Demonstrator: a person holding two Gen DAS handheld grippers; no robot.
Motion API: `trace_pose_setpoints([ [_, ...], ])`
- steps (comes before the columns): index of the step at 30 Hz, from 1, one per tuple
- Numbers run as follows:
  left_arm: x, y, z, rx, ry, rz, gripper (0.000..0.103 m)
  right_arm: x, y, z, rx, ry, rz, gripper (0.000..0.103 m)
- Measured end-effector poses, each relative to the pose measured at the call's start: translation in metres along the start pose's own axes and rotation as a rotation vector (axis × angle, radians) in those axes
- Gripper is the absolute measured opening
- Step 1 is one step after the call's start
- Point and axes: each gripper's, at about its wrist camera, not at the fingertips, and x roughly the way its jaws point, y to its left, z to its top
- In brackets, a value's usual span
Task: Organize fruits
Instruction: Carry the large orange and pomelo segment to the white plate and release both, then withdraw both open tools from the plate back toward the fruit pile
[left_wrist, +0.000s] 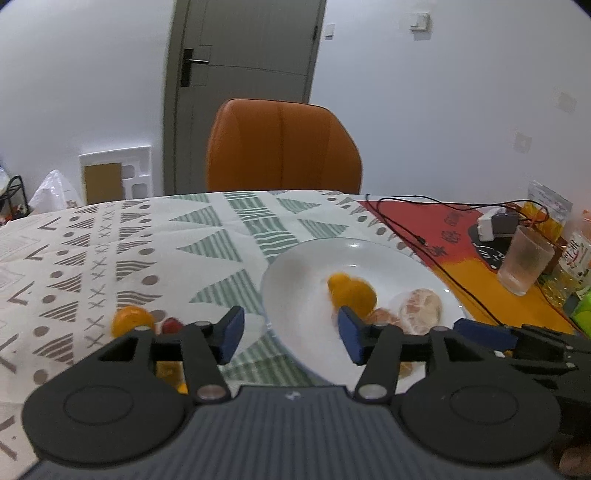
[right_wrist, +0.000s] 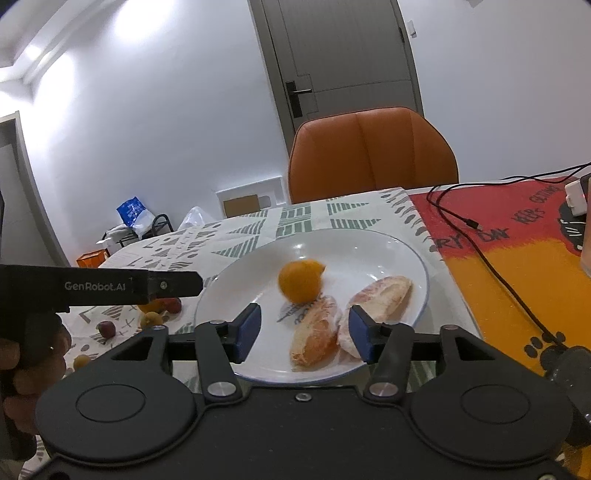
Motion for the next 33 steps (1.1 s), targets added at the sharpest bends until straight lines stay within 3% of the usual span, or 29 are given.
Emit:
trace_pose_setpoints([
  [5, -0.011, 0.016, -0.002, -0.028, -0.012, 0.041, 0.074, 0.001, 0.010, -0.002, -0.010, 0.006, 0.011, 0.058],
  [13, -0.026, 0.040, -0.007, -0.058, -0.027, 0.114, 0.082, 0.004, 0.023, -0.003, -0.016, 0.013, 0.027, 0.065],
  [20, -0.036, 0.055, -0.011, -0.081, -0.036, 0.152, 0.087, 0.006, 0.033, -0.002, -0.021, 0.018, 0.035, 0.068],
  [28, -0.050, 0.070, -0.016, -0.098, -0.042, 0.199, 0.089, 0.005, 0.048, -0.002, -0.030, 0.009, 0.054, 0.083],
  [33, -0.059, 0.082, -0.020, -0.113, -0.042, 0.208, 0.089, 0.009, 0.059, -0.005, -0.042, 0.022, 0.079, 0.084],
])
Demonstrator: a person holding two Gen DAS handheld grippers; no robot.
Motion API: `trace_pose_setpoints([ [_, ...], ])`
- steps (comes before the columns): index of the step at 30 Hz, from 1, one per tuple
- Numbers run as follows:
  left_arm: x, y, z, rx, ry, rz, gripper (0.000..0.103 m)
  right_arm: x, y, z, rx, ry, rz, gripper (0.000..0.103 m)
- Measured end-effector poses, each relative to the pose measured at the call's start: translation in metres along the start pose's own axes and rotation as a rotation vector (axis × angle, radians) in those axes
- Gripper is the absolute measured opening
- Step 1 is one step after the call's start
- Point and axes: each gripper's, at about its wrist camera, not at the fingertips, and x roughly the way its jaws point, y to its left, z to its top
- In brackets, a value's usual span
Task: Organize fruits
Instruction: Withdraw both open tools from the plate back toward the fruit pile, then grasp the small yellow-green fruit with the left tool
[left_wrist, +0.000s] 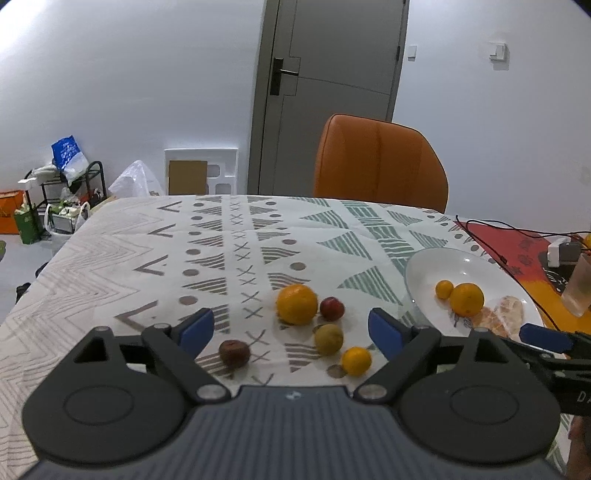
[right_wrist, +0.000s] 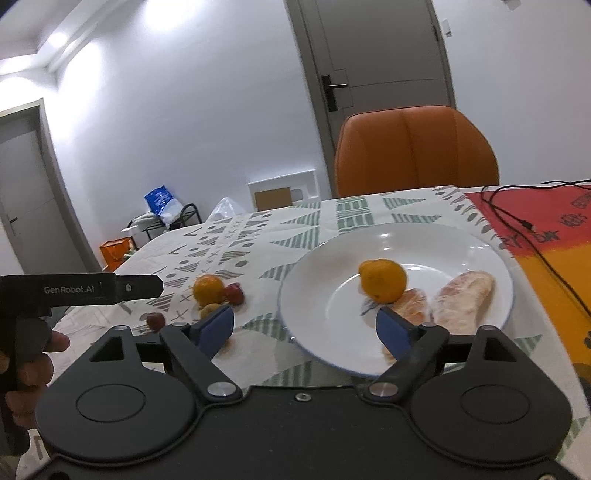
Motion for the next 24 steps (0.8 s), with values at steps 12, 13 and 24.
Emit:
trace_pose_setpoints([
  [12, -0.019, 0.025, -0.008, -0.055, -0.030, 0.009, 0.089, 0.002, 0.021, -0.001, -0.031, 0.002, 0.046, 0.085],
  [13, -0.021, 0.027, -0.009, -0.055, -0.034, 0.011, 0.089, 0.002, 0.023, -0.001, -0.034, 0.002, 0.048, 0.085],
  [24, -0.034, 0.038, -0.017, -0.070, -0.050, 0.022, 0.089, 0.000, 0.037, -0.004, -0.059, 0.011, 0.065, 0.085],
])
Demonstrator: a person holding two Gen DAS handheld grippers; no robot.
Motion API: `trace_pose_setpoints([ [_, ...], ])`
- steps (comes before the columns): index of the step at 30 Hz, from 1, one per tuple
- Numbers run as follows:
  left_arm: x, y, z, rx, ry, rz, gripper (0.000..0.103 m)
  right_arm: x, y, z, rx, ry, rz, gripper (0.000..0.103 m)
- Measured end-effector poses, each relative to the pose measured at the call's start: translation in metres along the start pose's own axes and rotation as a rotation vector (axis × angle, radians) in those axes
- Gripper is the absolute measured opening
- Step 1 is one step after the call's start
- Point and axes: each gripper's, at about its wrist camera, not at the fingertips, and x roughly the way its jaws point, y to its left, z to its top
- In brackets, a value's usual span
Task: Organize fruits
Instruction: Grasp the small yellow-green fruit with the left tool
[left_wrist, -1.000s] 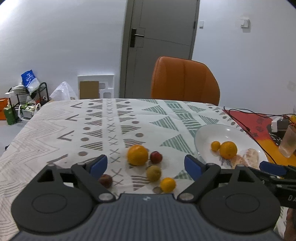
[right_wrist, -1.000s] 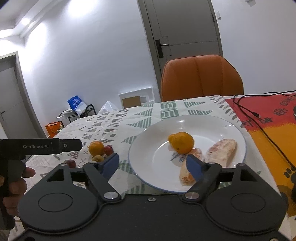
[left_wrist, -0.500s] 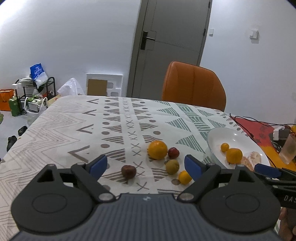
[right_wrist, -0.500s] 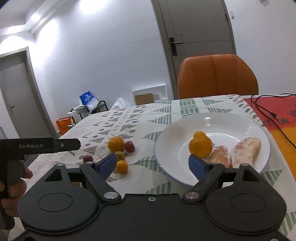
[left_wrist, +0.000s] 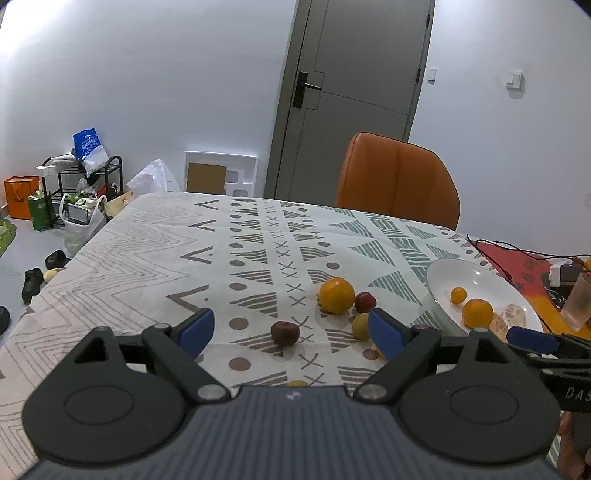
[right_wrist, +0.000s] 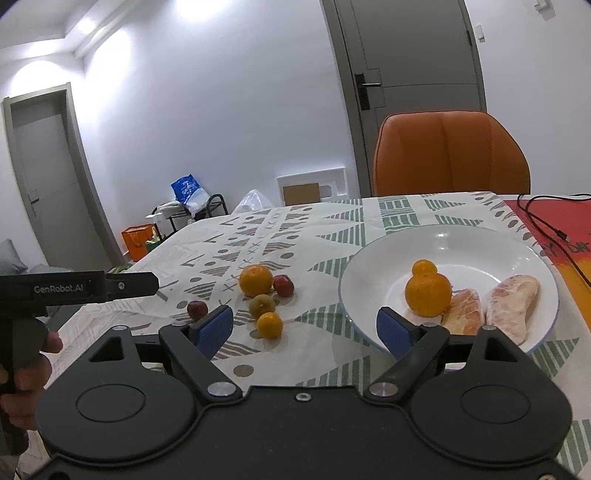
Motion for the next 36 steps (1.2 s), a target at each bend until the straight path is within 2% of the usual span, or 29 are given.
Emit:
trace_pose_setpoints([
  [6, -0.001, 0.005, -0.004, -0.001, 0.009, 0.004, 0.089, 0.003, 0.005, -0.002, -0.005, 0.009, 0.011, 0.085],
  [13, 0.006, 0.013, -0.011, -0.045, 0.062, -0.015, 0.089, 0.010, 0.011, -0.004, -0.023, 0.042, 0.033, 0.085],
  [21, 0.013, 0.010, -0.022, -0.028, 0.097, -0.019, 0.086, 0.018, 0.015, -0.007, -0.040, 0.071, 0.048, 0.084],
  [24, 0.016, 0.010, -0.024, -0.026, 0.112, -0.023, 0.081, 0.021, 0.016, -0.008, -0.044, 0.087, 0.052, 0.081],
  [29, 0.024, 0.010, -0.029, -0.031, 0.149, -0.045, 0.061, 0.027, 0.017, -0.009, -0.048, 0.104, 0.055, 0.078],
  [33, 0.030, 0.009, -0.031, -0.019, 0.171, -0.060, 0.053, 0.032, 0.019, -0.009, -0.052, 0.116, 0.058, 0.071],
  [36, 0.034, 0.008, -0.032, -0.013, 0.188, -0.071, 0.040, 0.036, 0.019, -0.009, -0.049, 0.124, 0.059, 0.069],
])
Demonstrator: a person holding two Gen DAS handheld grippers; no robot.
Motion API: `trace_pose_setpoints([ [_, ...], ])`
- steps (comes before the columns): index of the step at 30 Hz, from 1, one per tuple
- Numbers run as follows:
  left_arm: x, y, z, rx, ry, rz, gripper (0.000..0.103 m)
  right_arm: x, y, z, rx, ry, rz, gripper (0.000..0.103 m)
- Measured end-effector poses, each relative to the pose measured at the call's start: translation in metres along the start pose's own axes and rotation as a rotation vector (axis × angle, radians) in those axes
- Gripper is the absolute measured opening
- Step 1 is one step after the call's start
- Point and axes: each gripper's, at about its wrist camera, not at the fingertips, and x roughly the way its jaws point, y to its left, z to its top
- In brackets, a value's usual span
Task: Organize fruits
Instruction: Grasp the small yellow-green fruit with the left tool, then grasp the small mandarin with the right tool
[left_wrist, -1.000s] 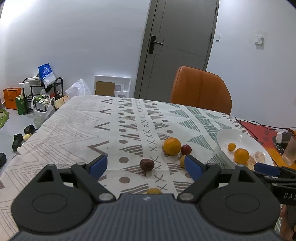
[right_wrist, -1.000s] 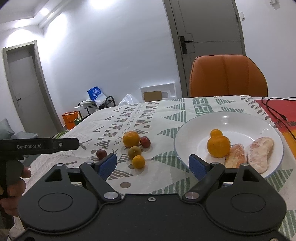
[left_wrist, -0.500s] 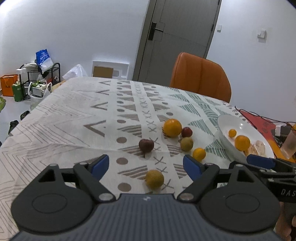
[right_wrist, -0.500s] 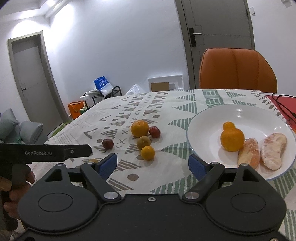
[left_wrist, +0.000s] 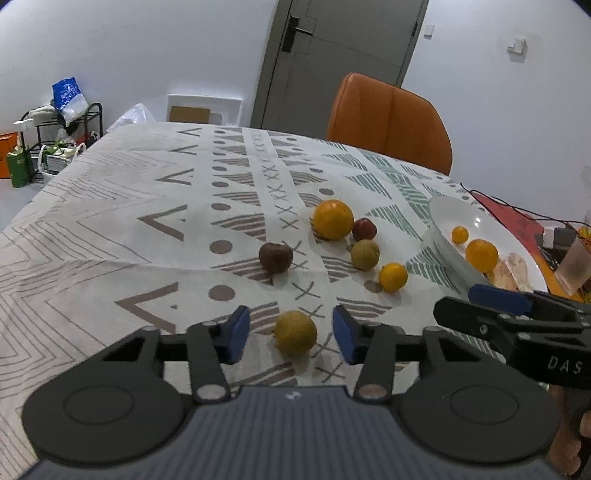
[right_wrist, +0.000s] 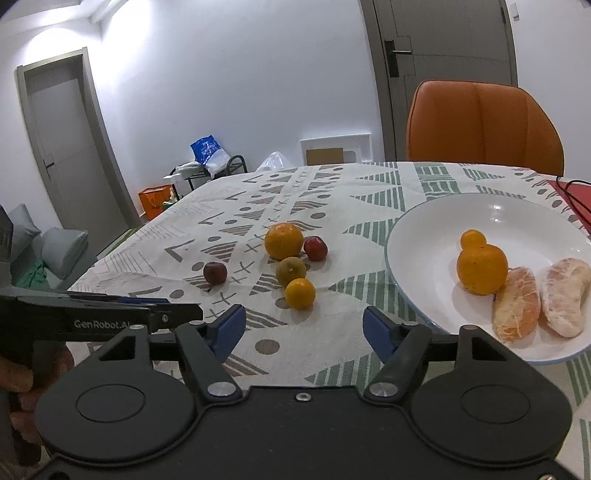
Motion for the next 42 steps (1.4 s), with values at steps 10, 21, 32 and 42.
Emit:
trace_pose_setpoints([
  [10, 0.006, 0.008, 0.007, 0.003, -0.011, 0.011, 0.026, 0.019, 0.001, 0.004, 0.001, 0.029, 0.000, 0.057],
  [21, 0.007, 0.025, 0.017, -0.024, -0.026, 0.043, 0.026, 0.038, 0.006, 0.011, -0.005, 0.045, 0.007, 0.050],
  [32, 0.004, 0.032, 0.021, -0.038, -0.040, 0.048, 0.026, 0.053, 0.004, 0.012, 0.000, 0.068, -0.007, 0.022],
  [42, -0.001, 0.020, 0.023, -0.018, -0.058, 0.039, 0.026, 0.033, 0.000, 0.013, 0.017, 0.021, -0.005, 0.022],
])
